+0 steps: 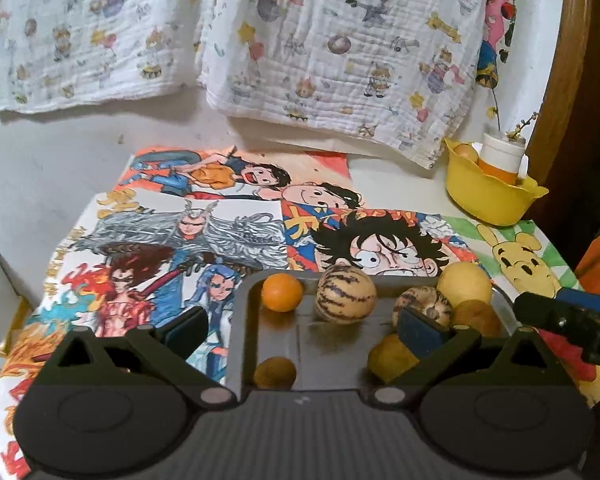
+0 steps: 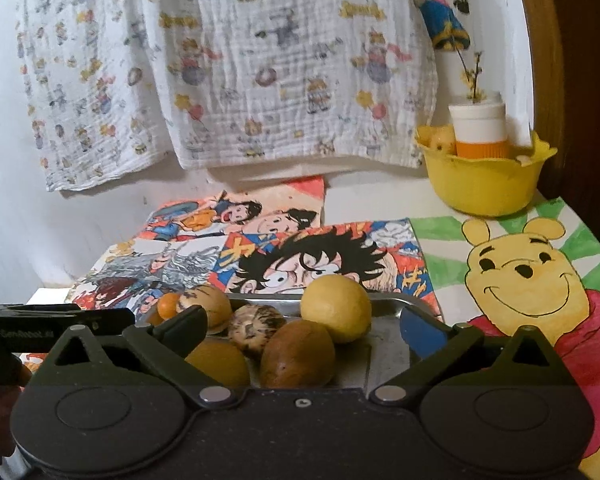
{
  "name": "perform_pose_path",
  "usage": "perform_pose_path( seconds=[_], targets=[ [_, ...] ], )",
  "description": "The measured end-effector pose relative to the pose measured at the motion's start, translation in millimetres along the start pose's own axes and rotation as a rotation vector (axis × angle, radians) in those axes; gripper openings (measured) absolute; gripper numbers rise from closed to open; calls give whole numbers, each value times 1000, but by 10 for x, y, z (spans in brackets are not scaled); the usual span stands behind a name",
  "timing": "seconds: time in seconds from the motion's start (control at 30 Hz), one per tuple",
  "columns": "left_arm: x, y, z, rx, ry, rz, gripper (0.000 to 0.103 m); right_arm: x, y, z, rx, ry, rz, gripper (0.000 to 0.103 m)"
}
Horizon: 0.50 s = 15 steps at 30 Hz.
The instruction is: Organize fruits
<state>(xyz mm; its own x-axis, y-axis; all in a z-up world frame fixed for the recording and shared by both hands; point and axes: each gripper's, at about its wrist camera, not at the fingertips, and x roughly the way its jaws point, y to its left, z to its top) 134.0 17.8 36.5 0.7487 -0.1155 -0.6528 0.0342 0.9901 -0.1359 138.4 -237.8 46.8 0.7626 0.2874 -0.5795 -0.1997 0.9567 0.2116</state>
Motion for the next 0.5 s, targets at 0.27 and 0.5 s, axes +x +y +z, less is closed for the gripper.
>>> perform_pose_path(
  seconds=[0.27, 0.5],
  targets=[
    [-273, -60, -165, 40, -71, 42, 102, -224, 135, -126, -63, -90, -31, 102],
    [-441, -41, -345, 52, -101, 58, 102, -429, 263, -332, -113, -154, -71, 102]
  ],
)
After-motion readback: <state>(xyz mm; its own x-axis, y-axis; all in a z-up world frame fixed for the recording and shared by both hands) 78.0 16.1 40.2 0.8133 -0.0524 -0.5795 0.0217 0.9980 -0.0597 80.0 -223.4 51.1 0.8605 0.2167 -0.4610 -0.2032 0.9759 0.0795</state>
